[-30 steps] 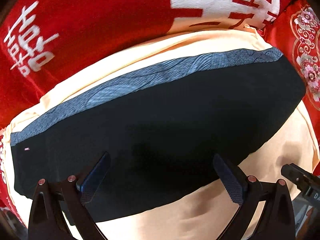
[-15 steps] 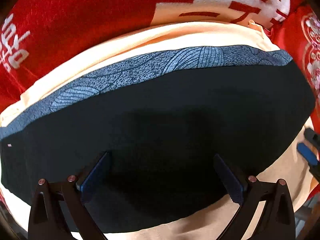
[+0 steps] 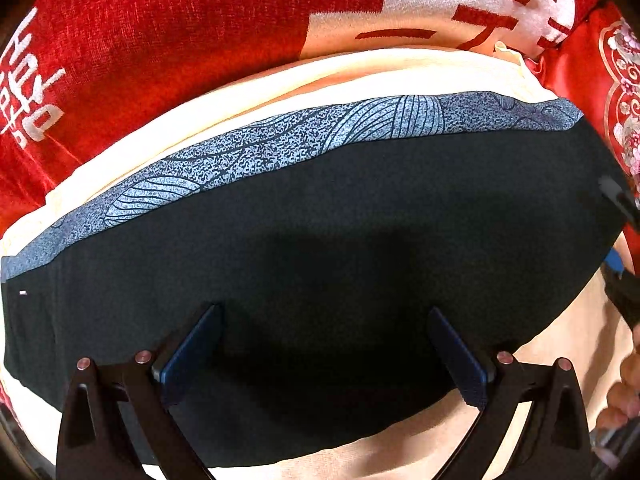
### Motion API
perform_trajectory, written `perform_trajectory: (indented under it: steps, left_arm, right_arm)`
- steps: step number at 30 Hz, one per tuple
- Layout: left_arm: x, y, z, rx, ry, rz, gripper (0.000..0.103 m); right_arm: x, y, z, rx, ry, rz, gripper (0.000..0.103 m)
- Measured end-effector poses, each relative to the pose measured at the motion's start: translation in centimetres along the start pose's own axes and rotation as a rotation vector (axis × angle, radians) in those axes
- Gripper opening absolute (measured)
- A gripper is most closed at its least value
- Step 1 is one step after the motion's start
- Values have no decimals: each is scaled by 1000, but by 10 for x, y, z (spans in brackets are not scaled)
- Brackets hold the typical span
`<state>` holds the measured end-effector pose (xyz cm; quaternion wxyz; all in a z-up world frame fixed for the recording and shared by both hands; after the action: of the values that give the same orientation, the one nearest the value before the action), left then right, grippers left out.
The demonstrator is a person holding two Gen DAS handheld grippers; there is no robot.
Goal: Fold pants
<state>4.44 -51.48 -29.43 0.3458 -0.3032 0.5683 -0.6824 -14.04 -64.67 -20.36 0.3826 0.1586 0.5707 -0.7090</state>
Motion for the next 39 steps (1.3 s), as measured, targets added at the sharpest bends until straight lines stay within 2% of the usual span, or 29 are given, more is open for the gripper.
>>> perform_trajectory:
  steps: [2,4,5,6,8,11,13,14,16,17,18,20,25,29,32,37,39]
  left_arm:
    - [-2,-2,-2,6,7,-1,103]
    - [-1,-2,0,0,11,0,103]
    - [0,-5,2,-5,10,-6,97]
    - [3,-9,3,-7,8,-31,82]
    - [11,-19,7,-15,12,-81,74]
    - [26,-39,20,55,17,-161,73]
    - [37,-39,30,81,14,-199,74]
    - [42,-33,31,67,7,-205,74]
    - [45,-8,26,-13,-45,-234,74]
    - [42,-2,23,8,-71,-246,74]
    - [45,-3,21,43,-45,-242,74]
    - [54,-4,15,64,21,-204,74]
    - [52,-6,14,63,38,-236,75]
    - [38,-17,7,42,63,-260,75]
    - [16,-29,9,24,22,-290,75]
    - [-58,-52,7,62,-21,-222,75]
    - [-95,-57,6,71,-51,-182,93]
  right_arm:
    - [-5,6,5,-1,10,-8,63]
    - [-9,9,8,-45,49,-38,52]
    - [-10,9,9,-62,55,-57,25]
    - [-13,7,12,-74,48,-67,15]
    - [-26,0,16,-89,-6,-66,15]
    - [-54,-11,18,-88,-146,-78,15]
    - [-67,-14,15,-86,-200,-78,14]
    - [-73,-15,14,-86,-225,-85,15]
    - [-79,-16,11,-89,-256,-98,15]
    - [-81,-15,9,-98,-266,-103,14]
    - [-83,-14,8,-108,-279,-106,15]
    - [-94,-13,5,-113,-342,-126,15]
    - [-128,-13,-10,-114,-497,-158,15]
    - [-162,-10,-30,-125,-655,-197,15]
    - [-184,-8,-45,-129,-746,-223,15]
    - [-214,5,-85,-150,-872,-274,15]
    - [-226,18,-107,-171,-926,-301,17]
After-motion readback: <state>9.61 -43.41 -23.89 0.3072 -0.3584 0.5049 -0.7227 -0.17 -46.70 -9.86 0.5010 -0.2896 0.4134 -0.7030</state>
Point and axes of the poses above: each gripper's, at about its wrist camera, not at the fingertips, and y roughly the way its jaws point, x to its right, z to its top, the point moved 6 cm from there along y, roughly the way its jaws point, and after that the axes turned 6 degrees about -y, right-handed, at the moved point
